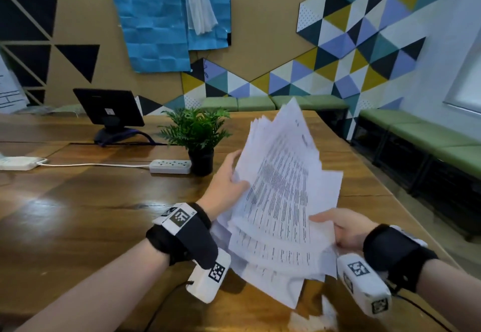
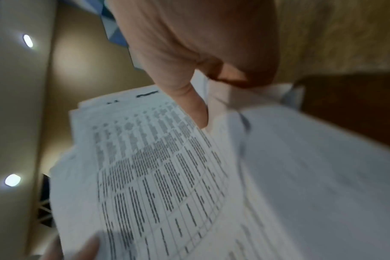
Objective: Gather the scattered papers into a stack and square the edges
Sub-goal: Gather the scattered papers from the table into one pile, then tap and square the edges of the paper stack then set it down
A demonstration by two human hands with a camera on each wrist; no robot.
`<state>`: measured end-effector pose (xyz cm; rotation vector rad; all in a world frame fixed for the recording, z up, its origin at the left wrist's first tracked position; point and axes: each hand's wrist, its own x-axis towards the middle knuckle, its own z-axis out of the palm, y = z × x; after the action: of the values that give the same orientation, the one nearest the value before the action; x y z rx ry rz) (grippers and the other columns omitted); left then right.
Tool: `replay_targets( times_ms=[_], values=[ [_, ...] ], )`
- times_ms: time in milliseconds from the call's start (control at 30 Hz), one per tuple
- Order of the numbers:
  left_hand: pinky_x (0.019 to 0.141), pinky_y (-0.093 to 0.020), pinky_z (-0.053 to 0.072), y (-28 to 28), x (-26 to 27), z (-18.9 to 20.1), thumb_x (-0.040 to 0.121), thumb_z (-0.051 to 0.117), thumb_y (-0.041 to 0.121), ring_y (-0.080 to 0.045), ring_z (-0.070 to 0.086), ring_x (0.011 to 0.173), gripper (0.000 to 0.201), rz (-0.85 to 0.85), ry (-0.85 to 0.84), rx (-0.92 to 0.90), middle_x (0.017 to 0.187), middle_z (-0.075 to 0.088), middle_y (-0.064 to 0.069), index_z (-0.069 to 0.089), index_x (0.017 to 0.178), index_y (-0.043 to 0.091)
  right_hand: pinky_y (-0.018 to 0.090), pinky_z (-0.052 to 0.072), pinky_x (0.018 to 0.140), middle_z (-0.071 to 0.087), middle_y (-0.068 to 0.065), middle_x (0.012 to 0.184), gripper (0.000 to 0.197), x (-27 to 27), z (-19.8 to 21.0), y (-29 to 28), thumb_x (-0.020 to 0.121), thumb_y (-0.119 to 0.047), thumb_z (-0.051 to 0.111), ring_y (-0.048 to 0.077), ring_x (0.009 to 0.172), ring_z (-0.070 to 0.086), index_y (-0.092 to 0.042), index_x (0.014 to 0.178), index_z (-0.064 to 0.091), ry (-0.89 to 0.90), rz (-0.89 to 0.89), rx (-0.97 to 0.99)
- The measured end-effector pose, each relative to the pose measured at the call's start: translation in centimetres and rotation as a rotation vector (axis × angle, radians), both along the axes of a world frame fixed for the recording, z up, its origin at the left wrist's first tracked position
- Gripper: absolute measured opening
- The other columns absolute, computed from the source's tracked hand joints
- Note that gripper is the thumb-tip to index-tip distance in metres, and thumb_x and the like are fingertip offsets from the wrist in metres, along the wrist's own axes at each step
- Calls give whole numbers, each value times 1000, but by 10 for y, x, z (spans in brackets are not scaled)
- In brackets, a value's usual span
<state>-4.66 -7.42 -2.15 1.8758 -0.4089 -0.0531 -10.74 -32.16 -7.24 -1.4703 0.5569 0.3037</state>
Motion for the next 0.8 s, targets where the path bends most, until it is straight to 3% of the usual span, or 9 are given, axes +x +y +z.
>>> replay_targets(
  times_ms=[67, 100, 200, 267, 333, 400, 500, 633, 800],
  values=[
    [94, -21, 44, 5, -3, 16, 88, 52, -6, -13, 57, 112, 45, 0, -95, -91, 118, 61, 6, 49, 127, 15, 47, 52, 86, 62, 23, 126, 78, 8, 25, -10, 56, 0, 77, 36, 109, 64, 0, 130, 54, -120, -6, 180],
    [95, -22, 45, 8, -2, 22, 90, 49, -6, -9, 59, 108, 40, 0, -109, -143, 114, 62, 10, 50, 123, 17, 48, 53, 87, 62, 19, 128, 86, 12, 40, -12, 51, 0, 83, 35, 112, 63, -5, 131, 54, -181, -6, 225],
    [96, -16, 42, 8, 1, 32, 94, 38, -3, 9, 52, 108, 37, 35, -171, -208, 115, 54, 22, 40, 122, 21, 41, 60, 73, 71, 13, 114, 50, 25, 77, -10, 77, 8, 61, 27, 97, 71, -10, 123, 58, -371, -31, 287],
    [101, -22, 40, 1, 5, 32, 95, 35, 0, 0, 51, 111, 31, 76, -241, -202, 118, 51, 13, 33, 118, 20, 39, 61, 73, 73, 12, 108, 44, 29, 92, 1, 85, 14, 46, 24, 93, 73, -8, 120, 60, -464, -32, 272],
    [109, -37, 38, -5, 7, 24, 92, 35, 6, -17, 48, 121, 33, 159, -305, -210, 129, 48, -2, 30, 117, 27, 41, 58, 82, 71, 13, 114, 47, 30, 95, 15, 85, 16, 46, 25, 101, 70, -6, 125, 59, -555, -21, 200],
    [111, -43, 37, -7, 8, 12, 90, 34, 9, -22, 45, 127, 38, 214, -329, -222, 135, 44, -5, 28, 121, 30, 46, 51, 93, 67, 14, 120, 49, 31, 87, 27, 85, 15, 49, 29, 110, 65, -6, 129, 55, -589, -20, 130],
    [113, -39, 36, -7, 4, -7, 95, 34, 1, -15, 46, 122, 34, 224, -272, -249, 131, 44, 1, 26, 121, 22, 51, 45, 101, 65, 15, 125, 47, 31, 68, 30, 85, 6, 56, 31, 114, 62, -8, 130, 54, -567, -16, 79],
    [97, -26, 38, -1, 2, -17, 95, 42, 3, -12, 49, 118, 44, 216, -173, -293, 112, 47, 19, 23, 132, 17, 48, 49, 95, 68, 15, 120, 44, 30, 60, 26, 83, 2, 61, 33, 111, 64, -8, 127, 57, -566, -47, 116],
    [96, -27, 38, 1, 10, -8, 90, 55, 5, -9, 50, 106, 52, 259, -78, -382, 108, 49, 20, 28, 131, 21, 52, 48, 98, 70, 14, 117, 40, 35, 64, 22, 83, -3, 62, 33, 110, 65, -6, 123, 60, -585, -32, 111]
  ],
)
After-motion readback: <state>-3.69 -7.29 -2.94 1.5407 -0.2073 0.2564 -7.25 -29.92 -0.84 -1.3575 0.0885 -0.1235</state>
